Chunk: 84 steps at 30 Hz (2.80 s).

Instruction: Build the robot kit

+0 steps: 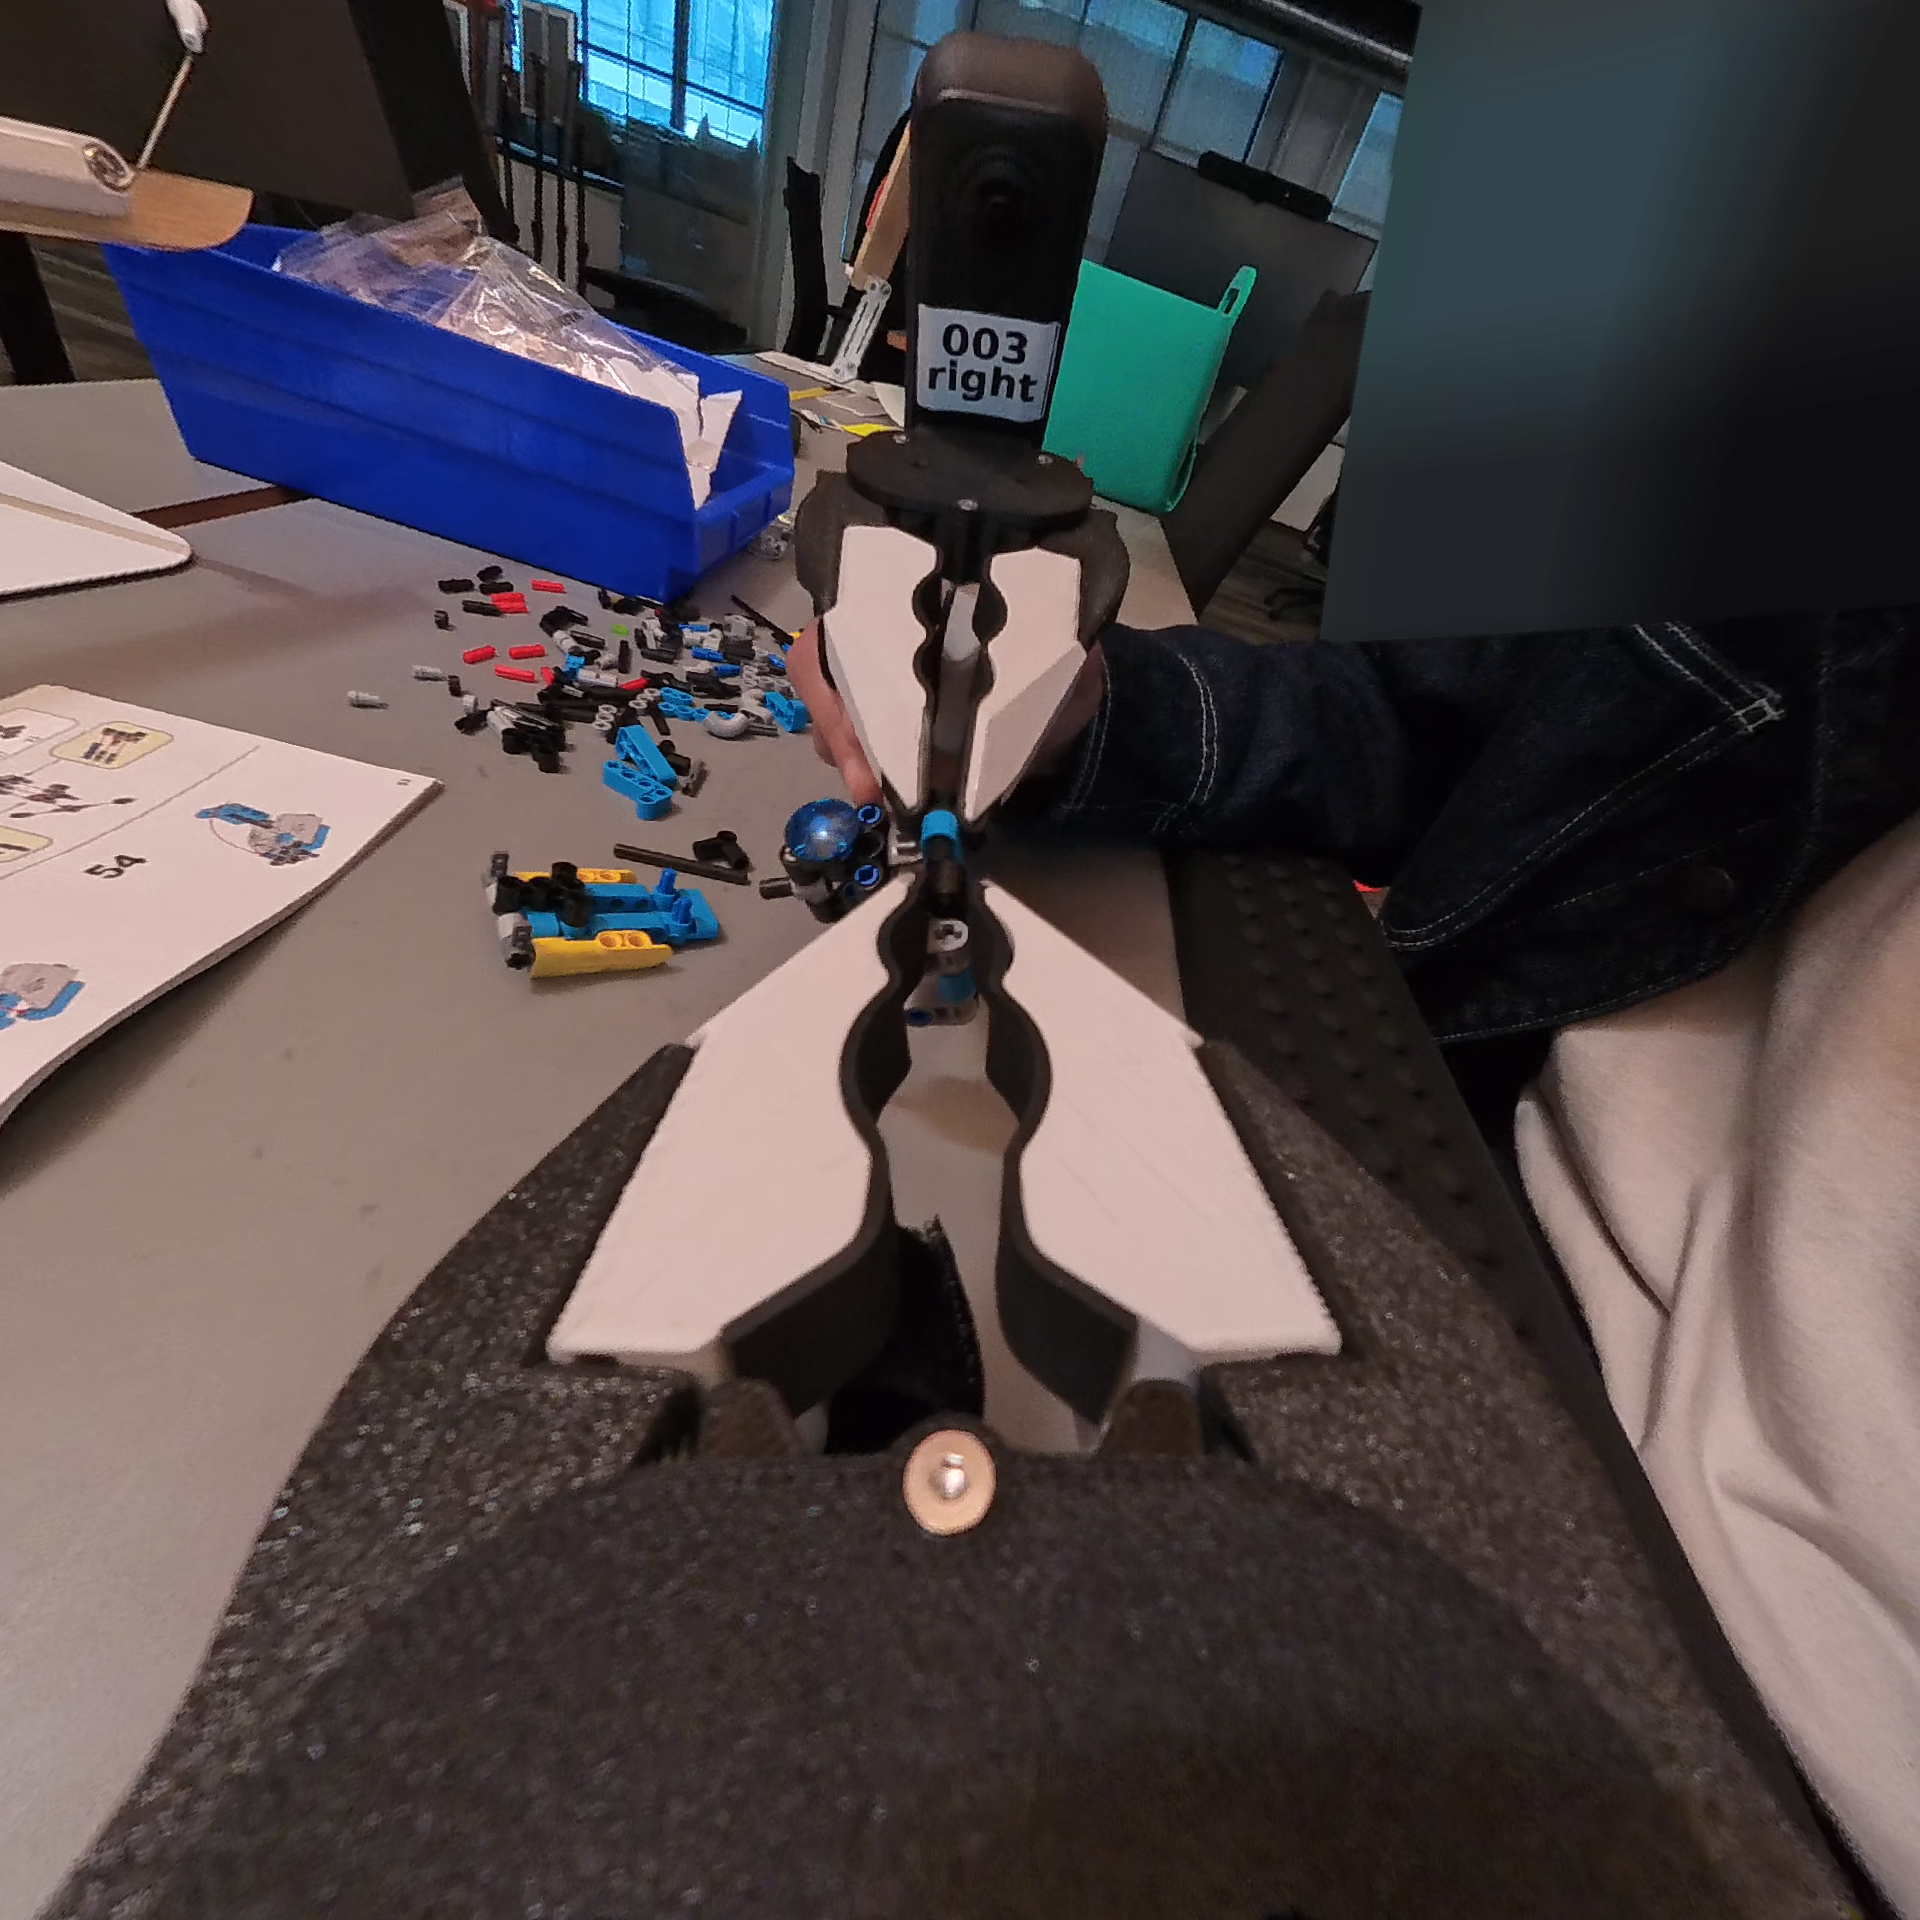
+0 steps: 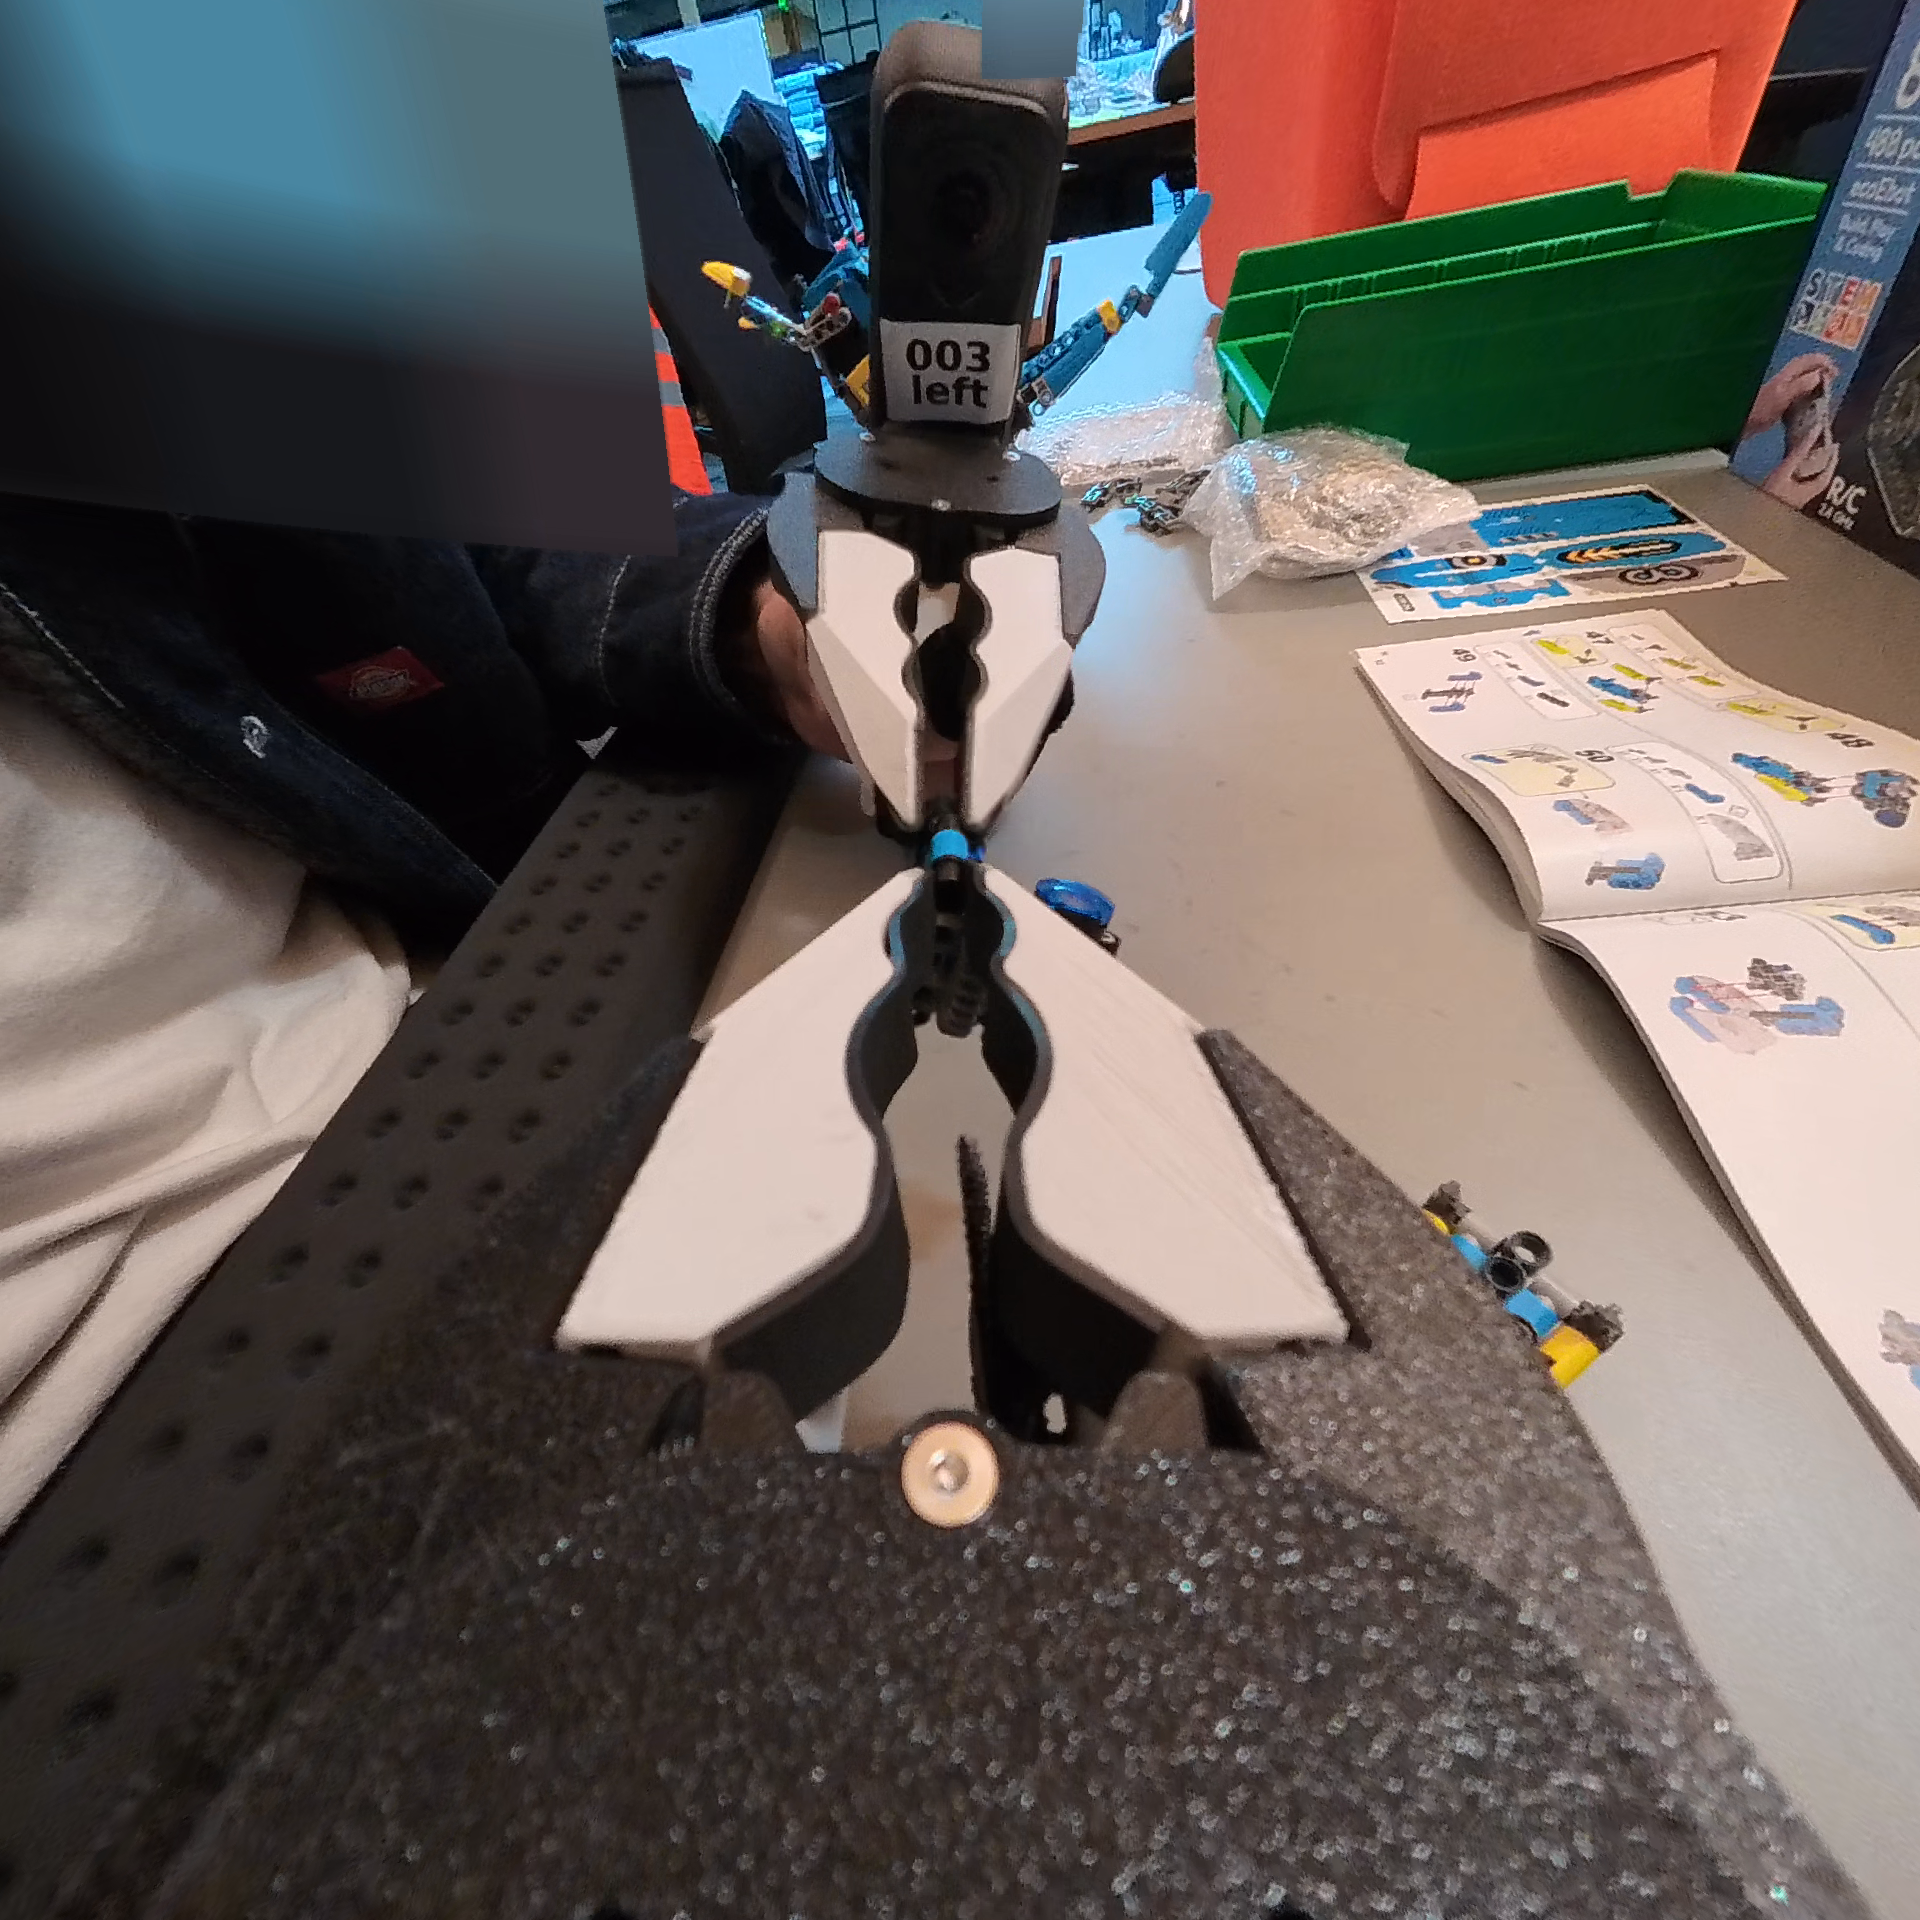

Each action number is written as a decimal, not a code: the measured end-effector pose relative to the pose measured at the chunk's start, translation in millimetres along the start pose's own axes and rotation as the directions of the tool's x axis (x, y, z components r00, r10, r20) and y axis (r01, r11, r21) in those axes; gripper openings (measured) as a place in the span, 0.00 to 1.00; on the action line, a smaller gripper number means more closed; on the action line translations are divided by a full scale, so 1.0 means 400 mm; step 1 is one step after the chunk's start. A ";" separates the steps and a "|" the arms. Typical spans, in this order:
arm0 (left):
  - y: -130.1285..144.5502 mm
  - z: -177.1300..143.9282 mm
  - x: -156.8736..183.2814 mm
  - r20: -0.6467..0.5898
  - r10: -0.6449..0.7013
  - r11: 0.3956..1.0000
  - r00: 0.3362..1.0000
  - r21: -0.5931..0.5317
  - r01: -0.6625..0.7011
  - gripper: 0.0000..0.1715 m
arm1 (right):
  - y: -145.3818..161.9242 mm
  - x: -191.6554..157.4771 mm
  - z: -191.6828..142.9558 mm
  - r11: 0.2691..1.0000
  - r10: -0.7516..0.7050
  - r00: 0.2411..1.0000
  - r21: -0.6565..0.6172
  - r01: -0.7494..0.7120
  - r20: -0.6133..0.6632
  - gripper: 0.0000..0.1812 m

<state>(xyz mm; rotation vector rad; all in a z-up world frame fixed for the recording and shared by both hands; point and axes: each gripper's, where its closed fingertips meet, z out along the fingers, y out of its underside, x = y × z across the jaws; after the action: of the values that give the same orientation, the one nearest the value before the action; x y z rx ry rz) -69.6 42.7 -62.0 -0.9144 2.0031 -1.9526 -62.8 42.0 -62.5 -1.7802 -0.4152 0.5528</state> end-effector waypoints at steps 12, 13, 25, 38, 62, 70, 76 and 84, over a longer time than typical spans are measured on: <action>0.047 0.015 0.003 0.033 0.107 0.987 0.994 -0.123 -0.102 0.03 | 0.046 -0.012 0.007 0.990 0.018 1.000 -0.140 -0.014 0.022 0.03; 0.060 0.019 0.000 0.045 0.128 0.981 0.991 -0.154 -0.120 0.03 | 0.058 -0.010 0.009 0.986 0.021 1.000 -0.165 -0.017 0.018 0.02; 0.115 0.032 0.004 0.016 0.155 0.951 0.988 -0.272 -0.145 0.03 | 0.107 -0.021 0.017 0.973 0.102 0.991 -0.215 -0.082 0.082 0.03; 0.094 0.025 -0.002 0.029 0.127 0.963 0.992 -0.241 -0.116 0.17 | 0.092 -0.016 0.031 0.986 -0.017 0.999 -0.168 0.024 0.044 0.03; 0.161 0.033 -0.008 0.037 0.189 0.902 0.981 -0.402 -0.158 0.04 | 0.158 -0.014 0.053 0.944 -0.106 0.994 -0.313 0.108 0.022 0.03; 0.171 0.037 -0.005 0.027 0.206 0.890 0.978 -0.421 -0.176 0.05 | 0.159 -0.017 0.054 0.931 -0.193 0.981 -0.313 0.187 0.012 0.03; 0.137 0.026 0.000 0.034 0.181 0.927 0.983 -0.340 -0.159 0.04 | 0.125 -0.020 0.046 0.948 -0.191 0.982 -0.261 0.184 0.000 0.03; 0.103 0.022 0.011 0.027 0.137 0.958 0.990 -0.257 -0.126 0.04 | 0.099 -0.027 0.037 0.974 -0.130 0.991 -0.184 0.132 0.023 0.03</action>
<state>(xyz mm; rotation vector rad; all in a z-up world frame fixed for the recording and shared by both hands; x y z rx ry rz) -80.4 30.5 -100.9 -0.8437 2.2629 -1.6169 -80.3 37.2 -102.1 -1.9114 -0.6036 0.4419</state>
